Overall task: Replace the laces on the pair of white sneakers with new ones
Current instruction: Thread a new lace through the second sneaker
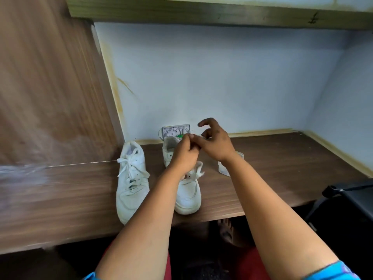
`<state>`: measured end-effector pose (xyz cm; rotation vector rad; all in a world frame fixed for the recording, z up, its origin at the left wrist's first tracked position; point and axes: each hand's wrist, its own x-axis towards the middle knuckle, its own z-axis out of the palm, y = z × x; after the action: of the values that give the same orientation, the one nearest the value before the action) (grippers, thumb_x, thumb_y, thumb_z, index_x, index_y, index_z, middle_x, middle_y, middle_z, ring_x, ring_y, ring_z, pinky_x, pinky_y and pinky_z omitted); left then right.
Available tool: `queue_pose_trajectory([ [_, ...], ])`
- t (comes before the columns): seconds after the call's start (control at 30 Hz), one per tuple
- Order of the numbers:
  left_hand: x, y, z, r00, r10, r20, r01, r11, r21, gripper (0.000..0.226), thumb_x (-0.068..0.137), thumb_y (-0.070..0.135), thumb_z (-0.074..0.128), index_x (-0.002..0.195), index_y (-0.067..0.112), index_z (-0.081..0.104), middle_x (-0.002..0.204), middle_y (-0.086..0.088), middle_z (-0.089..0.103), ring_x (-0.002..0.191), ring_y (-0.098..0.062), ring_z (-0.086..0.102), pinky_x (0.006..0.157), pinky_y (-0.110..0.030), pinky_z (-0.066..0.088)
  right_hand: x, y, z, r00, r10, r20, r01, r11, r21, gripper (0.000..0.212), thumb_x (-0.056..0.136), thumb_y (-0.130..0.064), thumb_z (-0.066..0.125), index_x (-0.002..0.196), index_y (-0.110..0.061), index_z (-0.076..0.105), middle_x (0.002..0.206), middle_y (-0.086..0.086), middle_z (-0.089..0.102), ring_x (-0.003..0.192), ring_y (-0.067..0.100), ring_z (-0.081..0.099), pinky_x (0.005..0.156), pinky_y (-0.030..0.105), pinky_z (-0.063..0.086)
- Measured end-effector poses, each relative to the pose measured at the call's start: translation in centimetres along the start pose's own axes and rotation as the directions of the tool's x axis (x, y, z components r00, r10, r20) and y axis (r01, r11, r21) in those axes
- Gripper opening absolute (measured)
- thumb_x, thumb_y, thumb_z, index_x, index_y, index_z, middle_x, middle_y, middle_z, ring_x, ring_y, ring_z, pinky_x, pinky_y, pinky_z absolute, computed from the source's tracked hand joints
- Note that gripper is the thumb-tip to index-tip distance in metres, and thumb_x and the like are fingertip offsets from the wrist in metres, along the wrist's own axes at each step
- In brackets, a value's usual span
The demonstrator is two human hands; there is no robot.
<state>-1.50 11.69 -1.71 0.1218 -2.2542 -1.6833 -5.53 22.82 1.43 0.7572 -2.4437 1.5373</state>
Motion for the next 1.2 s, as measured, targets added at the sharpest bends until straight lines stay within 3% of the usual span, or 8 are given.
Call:
queue_pose_trajectory([
  [0.1, -0.8, 0.3, -1.9, 0.998, -0.033, -0.053, 0.029, 0.997, -0.067, 0.013, 0.1, 0.018, 0.046, 0.09, 0.019, 0.055, 0.069, -0.007, 0.054, 0.058, -0.003, 0.046, 0.053, -0.022, 0.034, -0.6, -0.2, 0.8, 0.972, 0.157, 0.173, -0.214, 0.896, 0.388, 0.046, 0.076, -0.04, 0.078, 0.111, -0.022, 0.052, 0.076, 0.007, 0.061, 0.066, 0.014, 0.056, 0.068, 0.03, 0.045],
  [0.3, -1.0, 1.8, -8.4, 0.909, -0.242, -0.341, 0.005, 0.821, -0.57, 0.028, 0.101, 0.023, 0.046, 0.075, 0.018, 0.051, 0.055, 0.009, 0.044, 0.037, -0.001, 0.034, 0.037, -0.014, 0.025, -2.2, 0.4, 1.8, 0.851, 0.18, 0.494, -0.321, 0.922, 0.218, 0.014, 0.09, -0.028, 0.067, 0.095, -0.016, 0.065, 0.065, 0.003, 0.047, 0.047, 0.009, 0.037, 0.042, 0.02, 0.029],
  [0.57, -1.3, -3.1, -16.6, 0.522, -0.254, -0.814, 0.23, 0.961, -0.152, 0.028, 0.1, 0.024, 0.042, 0.108, 0.002, 0.057, 0.114, -0.023, 0.062, 0.108, -0.038, 0.057, 0.087, -0.037, 0.043, -1.5, 1.6, 0.4, 0.93, 0.236, 0.283, -0.234, 0.971, -0.041, 0.033, 0.088, -0.042, 0.065, 0.079, -0.01, 0.066, 0.055, -0.008, 0.042, 0.058, 0.014, 0.038, 0.055, 0.028, 0.031],
  [0.67, -2.2, -3.5, -16.1, 0.725, -0.174, -0.666, 0.56, 0.712, 0.423, 0.029, 0.093, 0.039, 0.051, 0.113, 0.019, 0.06, 0.132, -0.011, 0.046, 0.124, -0.033, 0.039, 0.1, -0.041, 0.034, -1.5, 0.5, 1.6, 0.973, 0.143, 0.181, -0.095, 0.963, -0.253, 0.028, 0.097, -0.036, 0.052, 0.086, -0.015, 0.067, 0.075, -0.005, 0.058, 0.074, 0.013, 0.051, 0.063, 0.024, 0.037],
  [0.8, -2.1, -1.4, -10.9, 0.983, 0.043, -0.179, 0.058, 0.85, 0.524, 0.035, 0.095, 0.048, 0.047, 0.111, 0.02, 0.062, 0.123, -0.005, 0.058, 0.121, -0.028, 0.051, 0.104, -0.041, 0.038, -2.1, -2.9, 5.1, 0.93, -0.002, 0.368, 0.055, 0.989, -0.135, 0.024, 0.099, -0.029, 0.048, 0.088, -0.016, 0.065, 0.084, 0.004, 0.063, 0.074, 0.01, 0.052, 0.065, 0.018, 0.037],
  [0.9, -3.1, 0.0, -8.2, 0.999, -0.033, 0.016, 0.027, 0.952, 0.304, 0.046, 0.099, 0.05, 0.038, 0.092, 0.011, 0.062, 0.088, -0.007, 0.067, 0.089, -0.023, 0.063, 0.081, -0.03, 0.048, -2.4, -3.6, 6.3, 0.922, -0.027, 0.385, 0.067, 0.994, -0.091, 0.022, 0.097, -0.019, 0.048, 0.079, -0.018, 0.059, 0.069, -0.007, 0.058, 0.062, 0.001, 0.049, 0.062, 0.021, 0.037],
  [1.03, -2.3, -1.5, -11.7, 0.975, -0.002, -0.223, 0.069, 0.954, 0.293, 0.049, 0.097, 0.045, 0.048, 0.06, 0.014, 0.051, 0.055, -0.001, 0.045, 0.061, -0.022, 0.046, 0.061, -0.03, 0.035, -2.2, -2.1, 4.5, 0.936, 0.036, 0.35, 0.008, 0.992, -0.124, 0.033, 0.098, -0.034, 0.05, 0.068, -0.023, 0.056, 0.065, -0.01, 0.052, 0.06, 0.001, 0.046, 0.06, 0.018, 0.036],
  [1.2, -2.1, -3.2, -16.8, 0.797, -0.102, -0.596, 0.458, 0.746, 0.484, 0.04, 0.097, 0.041, 0.048, 0.083, 0.008, 0.063, 0.095, -0.017, 0.067, 0.093, -0.037, 0.061, 0.071, -0.034, 0.041, -2.3, 1.4, 1.6, 0.944, 0.17, 0.284, -0.147, 0.984, -0.099, 0.033, 0.098, -0.033, 0.05, 0.069, -0.021, 0.06, 0.064, -0.006, 0.049, 0.058, 0.009, 0.043, 0.061, 0.027, 0.036],
])
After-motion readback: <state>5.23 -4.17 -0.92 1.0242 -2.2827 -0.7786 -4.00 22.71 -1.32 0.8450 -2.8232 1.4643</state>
